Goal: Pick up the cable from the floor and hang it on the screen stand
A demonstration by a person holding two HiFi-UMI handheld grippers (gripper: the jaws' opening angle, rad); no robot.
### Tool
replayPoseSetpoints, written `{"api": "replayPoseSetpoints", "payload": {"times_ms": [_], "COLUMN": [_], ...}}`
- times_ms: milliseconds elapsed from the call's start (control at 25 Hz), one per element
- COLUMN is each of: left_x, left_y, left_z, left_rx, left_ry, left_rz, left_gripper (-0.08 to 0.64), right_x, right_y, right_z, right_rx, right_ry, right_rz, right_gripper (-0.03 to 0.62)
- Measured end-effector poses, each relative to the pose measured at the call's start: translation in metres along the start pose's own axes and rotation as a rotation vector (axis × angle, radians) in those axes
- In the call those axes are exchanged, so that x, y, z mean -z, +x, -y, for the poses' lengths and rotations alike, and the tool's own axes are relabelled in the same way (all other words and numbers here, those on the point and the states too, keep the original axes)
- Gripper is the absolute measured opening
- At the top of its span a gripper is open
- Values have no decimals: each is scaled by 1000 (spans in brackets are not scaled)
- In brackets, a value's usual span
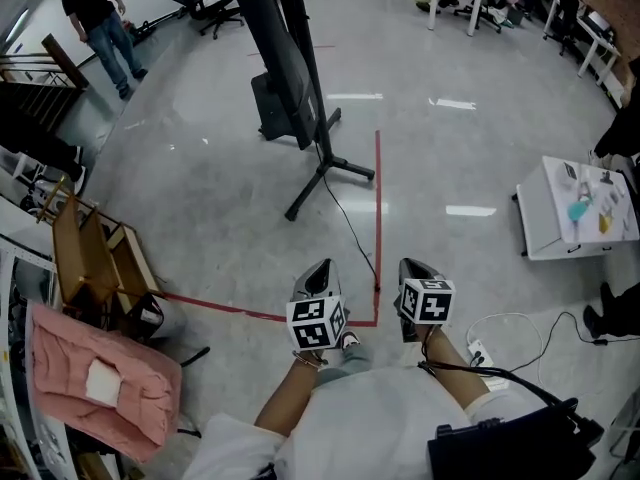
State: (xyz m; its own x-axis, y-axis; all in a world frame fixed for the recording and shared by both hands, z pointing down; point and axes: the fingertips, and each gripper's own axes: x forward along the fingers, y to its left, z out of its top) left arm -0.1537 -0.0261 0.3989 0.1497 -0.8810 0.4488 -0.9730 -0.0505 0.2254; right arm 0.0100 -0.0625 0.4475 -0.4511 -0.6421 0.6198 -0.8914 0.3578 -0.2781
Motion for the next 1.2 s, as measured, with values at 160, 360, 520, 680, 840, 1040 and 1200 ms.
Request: {"api": "replayPoseSetpoints", "payload": {"times_ms": [160,360,520,680,840,1040,1200], "left_x": [2,25,42,52,84,162,230], "left_y": [34,66,100,124,148,193,235], "left_z": [-9,-4,-10,-11,-24,-46,-70], "left_rx": [19,30,-9,4,14,50,52], "left_ry": [19,38,24,23,25,33,43], "left_rz": [-50,-133,-191,-212,-257,-311,-320], "left_gripper": [3,3,3,3,3,3,3], "right_x": [-7,8,8,7,28,98,172], "right_y": [24,47,78,106,144,208,271], "right_z": [11,48,76,89,94,113,137], "right_rx": [18,44,47,31,11,4,-11], "right_ry": [20,54,60,57,27,18,30], "right_rz": [-3,-52,-86,-112,-115,-151,-200], "right_gripper": [17,17,17,17,17,18,20]}}
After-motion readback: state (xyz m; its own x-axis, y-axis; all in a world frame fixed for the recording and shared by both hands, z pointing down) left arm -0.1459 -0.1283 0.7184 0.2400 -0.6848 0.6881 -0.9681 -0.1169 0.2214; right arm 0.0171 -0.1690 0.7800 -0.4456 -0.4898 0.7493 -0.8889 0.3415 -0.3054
